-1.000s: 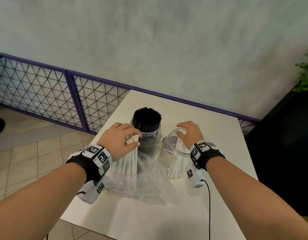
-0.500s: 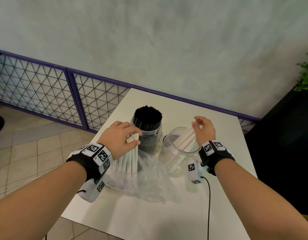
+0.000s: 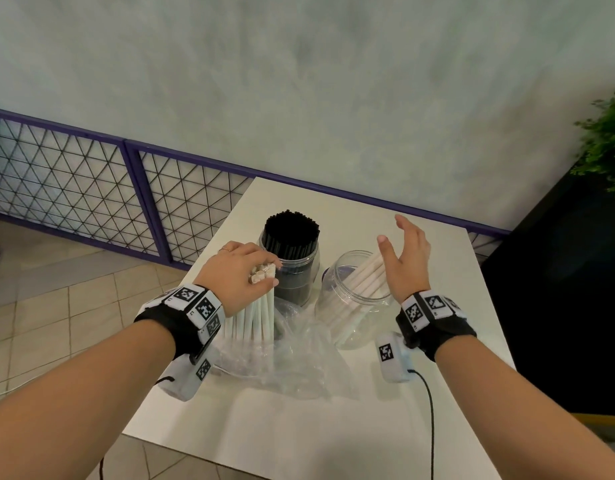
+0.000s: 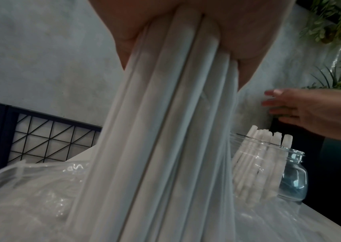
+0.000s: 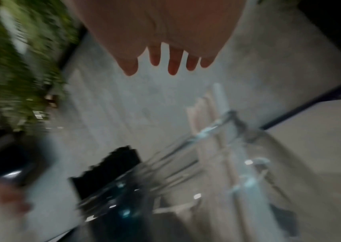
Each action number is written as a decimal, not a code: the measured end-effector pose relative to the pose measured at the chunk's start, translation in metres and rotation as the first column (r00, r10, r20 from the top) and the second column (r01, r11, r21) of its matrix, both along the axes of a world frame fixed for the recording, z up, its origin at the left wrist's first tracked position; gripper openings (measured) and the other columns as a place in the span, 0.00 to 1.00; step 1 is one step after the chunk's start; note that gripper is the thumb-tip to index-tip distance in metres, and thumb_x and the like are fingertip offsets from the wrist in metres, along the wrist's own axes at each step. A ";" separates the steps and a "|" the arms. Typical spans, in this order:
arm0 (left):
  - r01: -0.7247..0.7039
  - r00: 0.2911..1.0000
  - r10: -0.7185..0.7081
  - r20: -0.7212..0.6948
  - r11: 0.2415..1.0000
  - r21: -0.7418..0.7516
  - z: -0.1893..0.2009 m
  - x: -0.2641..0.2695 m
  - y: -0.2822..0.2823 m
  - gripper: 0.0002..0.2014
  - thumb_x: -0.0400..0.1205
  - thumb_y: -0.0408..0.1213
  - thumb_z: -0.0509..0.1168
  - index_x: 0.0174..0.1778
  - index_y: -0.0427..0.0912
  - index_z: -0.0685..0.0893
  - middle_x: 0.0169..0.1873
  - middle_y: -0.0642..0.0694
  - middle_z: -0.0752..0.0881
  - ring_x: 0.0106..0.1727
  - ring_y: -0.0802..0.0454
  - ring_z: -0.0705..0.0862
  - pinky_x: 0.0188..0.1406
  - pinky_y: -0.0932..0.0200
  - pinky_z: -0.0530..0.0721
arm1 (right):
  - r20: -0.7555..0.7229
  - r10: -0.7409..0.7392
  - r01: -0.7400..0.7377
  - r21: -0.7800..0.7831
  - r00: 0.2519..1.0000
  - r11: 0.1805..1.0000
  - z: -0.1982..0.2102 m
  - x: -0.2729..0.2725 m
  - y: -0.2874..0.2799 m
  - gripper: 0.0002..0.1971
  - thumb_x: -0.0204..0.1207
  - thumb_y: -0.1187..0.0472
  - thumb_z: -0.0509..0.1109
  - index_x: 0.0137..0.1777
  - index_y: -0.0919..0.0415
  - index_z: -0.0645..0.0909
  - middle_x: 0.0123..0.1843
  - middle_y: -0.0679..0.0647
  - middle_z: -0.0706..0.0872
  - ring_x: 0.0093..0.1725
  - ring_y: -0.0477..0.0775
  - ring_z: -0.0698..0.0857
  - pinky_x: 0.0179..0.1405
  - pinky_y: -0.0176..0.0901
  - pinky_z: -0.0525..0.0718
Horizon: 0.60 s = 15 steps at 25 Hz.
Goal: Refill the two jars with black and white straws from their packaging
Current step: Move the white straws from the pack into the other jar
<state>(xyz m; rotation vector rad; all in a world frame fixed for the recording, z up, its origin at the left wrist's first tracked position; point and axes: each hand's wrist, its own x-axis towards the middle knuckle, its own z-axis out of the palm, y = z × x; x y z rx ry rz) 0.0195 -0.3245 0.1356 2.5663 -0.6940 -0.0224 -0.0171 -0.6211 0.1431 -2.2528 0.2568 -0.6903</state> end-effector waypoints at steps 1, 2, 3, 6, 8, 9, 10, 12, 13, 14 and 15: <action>0.002 1.000 -0.002 -0.006 1.000 0.005 0.001 0.000 0.000 0.26 0.70 0.67 0.49 0.60 0.67 0.79 0.60 0.62 0.81 0.65 0.52 0.71 0.62 0.52 0.74 | 0.059 0.050 -0.050 -0.004 0.997 0.999 0.004 -0.009 0.015 0.22 0.82 0.57 0.64 0.75 0.57 0.70 0.72 0.56 0.72 0.73 0.55 0.67 0.74 0.45 0.64; 0.005 1.000 -0.005 -0.010 1.000 0.010 0.002 0.000 0.000 0.27 0.70 0.68 0.48 0.61 0.67 0.79 0.60 0.62 0.81 0.66 0.51 0.71 0.63 0.51 0.74 | 0.081 0.121 -0.122 0.003 0.989 0.993 0.006 -0.019 0.032 0.20 0.82 0.59 0.64 0.73 0.57 0.72 0.70 0.54 0.74 0.72 0.52 0.69 0.73 0.45 0.66; 0.006 1.000 -0.006 -0.013 1.000 0.013 0.003 -0.001 0.000 0.28 0.70 0.68 0.48 0.62 0.67 0.78 0.60 0.61 0.81 0.66 0.51 0.71 0.63 0.51 0.75 | 0.068 0.211 -0.213 0.026 0.975 0.977 0.005 -0.026 0.048 0.18 0.82 0.60 0.64 0.71 0.56 0.74 0.68 0.52 0.76 0.70 0.50 0.72 0.72 0.46 0.70; 0.017 1.000 -0.017 -0.002 1.000 0.004 0.005 -0.003 -0.001 0.30 0.70 0.69 0.48 0.65 0.66 0.77 0.60 0.61 0.82 0.67 0.51 0.72 0.63 0.50 0.75 | -0.117 0.423 -0.406 0.144 0.899 0.903 -0.007 -0.040 0.090 0.18 0.81 0.61 0.66 0.70 0.53 0.74 0.64 0.47 0.77 0.66 0.42 0.76 0.71 0.47 0.76; 0.007 1.000 -0.007 -0.001 1.000 -0.026 0.007 -0.004 -0.001 0.29 0.71 0.67 0.52 0.67 0.64 0.76 0.60 0.60 0.83 0.67 0.51 0.73 0.62 0.50 0.76 | -0.179 0.511 -0.442 0.319 0.841 0.838 -0.018 -0.041 0.112 0.22 0.78 0.64 0.70 0.68 0.47 0.72 0.63 0.42 0.77 0.63 0.33 0.76 0.67 0.36 0.78; -0.004 1.000 0.004 -0.006 0.999 -0.038 0.006 -0.004 0.000 0.29 0.71 0.66 0.54 0.68 0.63 0.76 0.60 0.59 0.83 0.67 0.51 0.73 0.60 0.50 0.76 | -0.180 0.547 -0.445 0.407 0.817 0.798 -0.022 -0.040 0.123 0.24 0.76 0.66 0.72 0.66 0.42 0.71 0.63 0.40 0.77 0.63 0.33 0.76 0.64 0.31 0.78; -0.009 1.000 0.009 -0.010 0.999 -0.046 0.006 -0.003 0.001 0.29 0.72 0.66 0.56 0.68 0.62 0.75 0.60 0.59 0.84 0.67 0.51 0.73 0.59 0.50 0.76 | -0.179 0.565 -0.442 0.453 0.806 0.774 -0.028 -0.038 0.131 0.27 0.74 0.66 0.74 0.67 0.40 0.70 0.64 0.39 0.77 0.64 0.34 0.77 0.64 0.32 0.78; 0.002 1.000 -0.003 -0.015 0.998 -0.058 0.007 -0.001 0.002 0.30 0.71 0.69 0.57 0.68 0.62 0.75 0.59 0.59 0.84 0.66 0.52 0.73 0.60 0.49 0.78 | -0.187 0.565 -0.431 0.472 0.804 0.769 -0.038 -0.033 0.143 0.32 0.72 0.66 0.76 0.69 0.39 0.67 0.64 0.37 0.78 0.63 0.34 0.77 0.65 0.31 0.77; 0.009 1.000 -0.010 -0.023 0.998 -0.067 0.008 -0.001 0.002 0.30 0.71 0.68 0.61 0.68 0.61 0.75 0.59 0.58 0.83 0.66 0.52 0.73 0.61 0.49 0.78 | -0.195 0.551 -0.415 0.472 0.811 0.778 -0.040 -0.032 0.147 0.33 0.72 0.67 0.76 0.68 0.39 0.66 0.62 0.35 0.78 0.60 0.31 0.78 0.62 0.25 0.75; 0.014 0.999 -0.017 -0.033 0.997 -0.077 0.011 -0.001 0.001 0.29 0.72 0.65 0.65 0.68 0.59 0.76 0.59 0.57 0.83 0.66 0.51 0.73 0.62 0.49 0.77 | -0.200 0.525 -0.390 0.467 0.827 0.793 -0.042 -0.031 0.152 0.33 0.71 0.67 0.76 0.69 0.40 0.65 0.61 0.33 0.78 0.59 0.30 0.78 0.58 0.20 0.74; 0.014 0.999 -0.017 -0.043 0.997 -0.074 0.013 -0.001 0.001 0.29 0.73 0.62 0.69 0.68 0.58 0.76 0.59 0.55 0.82 0.67 0.51 0.73 0.62 0.50 0.77 | -0.199 0.494 -0.362 0.465 0.846 0.808 -0.044 -0.030 0.156 0.33 0.71 0.66 0.77 0.71 0.43 0.66 0.61 0.35 0.78 0.58 0.32 0.78 0.55 0.19 0.73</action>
